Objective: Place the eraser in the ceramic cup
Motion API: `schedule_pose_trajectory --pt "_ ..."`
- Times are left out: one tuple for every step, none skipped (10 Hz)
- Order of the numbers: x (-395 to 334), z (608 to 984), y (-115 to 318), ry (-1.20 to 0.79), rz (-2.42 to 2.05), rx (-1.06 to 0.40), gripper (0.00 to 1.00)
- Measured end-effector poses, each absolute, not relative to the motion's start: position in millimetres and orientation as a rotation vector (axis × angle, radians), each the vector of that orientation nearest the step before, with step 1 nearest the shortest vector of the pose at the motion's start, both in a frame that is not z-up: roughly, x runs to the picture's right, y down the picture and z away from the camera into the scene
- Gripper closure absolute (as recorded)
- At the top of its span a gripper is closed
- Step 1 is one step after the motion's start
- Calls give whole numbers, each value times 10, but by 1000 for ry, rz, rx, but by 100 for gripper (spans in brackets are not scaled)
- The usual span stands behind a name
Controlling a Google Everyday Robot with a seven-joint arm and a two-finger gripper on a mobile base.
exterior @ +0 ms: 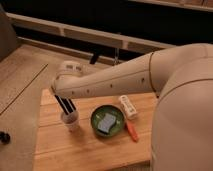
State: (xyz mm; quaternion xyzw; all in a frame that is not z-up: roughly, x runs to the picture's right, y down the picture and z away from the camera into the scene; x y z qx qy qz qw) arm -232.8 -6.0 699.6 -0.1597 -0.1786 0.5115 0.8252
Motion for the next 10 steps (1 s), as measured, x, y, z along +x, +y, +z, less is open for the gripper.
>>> schedule_pose_trajectory --pt "-2325 7002 -74 -387 1100 -335 100" --pt "-2328 7006 -85 -396 1110 -332 100" --pt "-2338 7009 -92 -409 1121 -329 100" --pt "-2352 7012 -82 -415 1125 -329 100" --pt "-2379 7020 -49 -423 1128 -335 100" --pt "-2417 7035 7 -430 1131 -345 100" --pt "-2439 7048 45 -433 1132 -352 100" --pt "-2459 7065 85 -437 1131 -359 100" --pt "-2473 7079 111 -440 1129 -364 100" --pt "-2475 7090 120 -443 1127 -364 100"
